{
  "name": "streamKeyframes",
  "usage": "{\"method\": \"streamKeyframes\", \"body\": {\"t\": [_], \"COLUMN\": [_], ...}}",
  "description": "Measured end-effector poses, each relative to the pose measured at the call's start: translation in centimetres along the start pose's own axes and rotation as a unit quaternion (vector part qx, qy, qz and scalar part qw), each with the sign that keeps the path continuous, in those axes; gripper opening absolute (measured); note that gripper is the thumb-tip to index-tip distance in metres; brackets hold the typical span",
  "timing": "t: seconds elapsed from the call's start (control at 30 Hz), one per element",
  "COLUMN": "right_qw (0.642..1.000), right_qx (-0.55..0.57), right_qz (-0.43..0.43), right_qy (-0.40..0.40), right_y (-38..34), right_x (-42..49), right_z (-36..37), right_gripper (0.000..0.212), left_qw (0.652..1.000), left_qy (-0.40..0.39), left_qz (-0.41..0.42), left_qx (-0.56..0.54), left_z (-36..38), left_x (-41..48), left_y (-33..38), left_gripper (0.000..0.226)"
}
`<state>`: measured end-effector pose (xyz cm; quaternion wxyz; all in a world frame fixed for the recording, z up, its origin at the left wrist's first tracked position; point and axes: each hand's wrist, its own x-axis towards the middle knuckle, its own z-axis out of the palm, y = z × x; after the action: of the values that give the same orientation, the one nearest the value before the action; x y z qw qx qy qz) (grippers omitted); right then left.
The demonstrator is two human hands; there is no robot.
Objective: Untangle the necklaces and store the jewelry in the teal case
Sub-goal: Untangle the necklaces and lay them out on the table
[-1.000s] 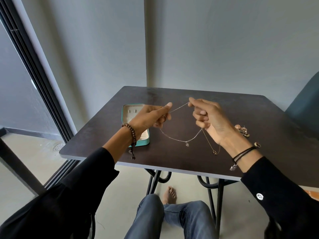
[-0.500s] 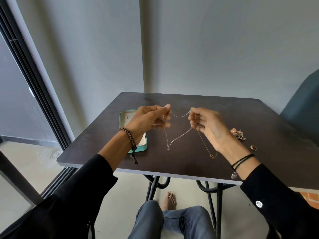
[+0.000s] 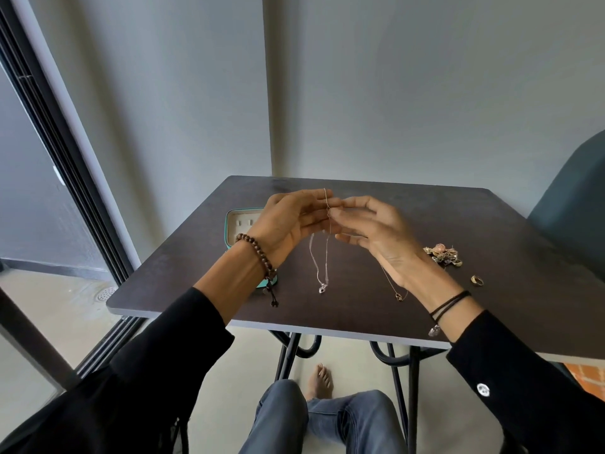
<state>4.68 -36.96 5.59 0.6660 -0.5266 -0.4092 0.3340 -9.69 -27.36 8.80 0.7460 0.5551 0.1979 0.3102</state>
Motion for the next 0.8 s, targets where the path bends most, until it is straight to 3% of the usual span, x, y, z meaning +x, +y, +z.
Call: {"method": "streamKeyframes", "body": {"t": [0.1, 0.27, 0.4, 0.53, 0.73, 0.8], "right_qw": [0.999, 0.993, 0.989, 0.989, 0.990, 0.991], "right_qx": [-0.042, -0.104, -0.127, -0.130, -0.128, -0.118], "right_qz": [-0.015, -0.047, -0.069, -0.070, -0.058, -0.053], "right_qy": [0.006, 0.015, 0.018, 0.020, 0.016, 0.018], "right_y": [0.2, -0.4, -1.2, -1.9, -2.3, -2.4], "right_x": [0.1, 0.4, 0.4, 0.4, 0.1, 0.1], "right_z": [0.0, -0.1, -0.4, -0.5, -0.9, -1.0], "right_gripper": [0.044, 0.023, 0.019, 0.017, 0.027, 0.023], "left_qw": [0.999, 0.970, 0.959, 0.960, 0.975, 0.979], "left_qy": [0.010, 0.078, 0.061, 0.028, 0.063, 0.053], "left_qz": [0.016, 0.071, 0.101, 0.129, 0.139, 0.129], "left_qx": [0.041, 0.218, 0.257, 0.246, 0.163, 0.151], "left_z": [0.0, -0.3, -0.5, -0.6, -0.4, -0.5], "left_x": [-0.2, -0.1, -0.1, 0.0, 0.3, 0.3], "left_y": [0.1, -0.3, -0.5, -0.8, -1.3, -1.2], "left_gripper": [0.027, 0.027, 0.040, 0.050, 0.027, 0.032]}}
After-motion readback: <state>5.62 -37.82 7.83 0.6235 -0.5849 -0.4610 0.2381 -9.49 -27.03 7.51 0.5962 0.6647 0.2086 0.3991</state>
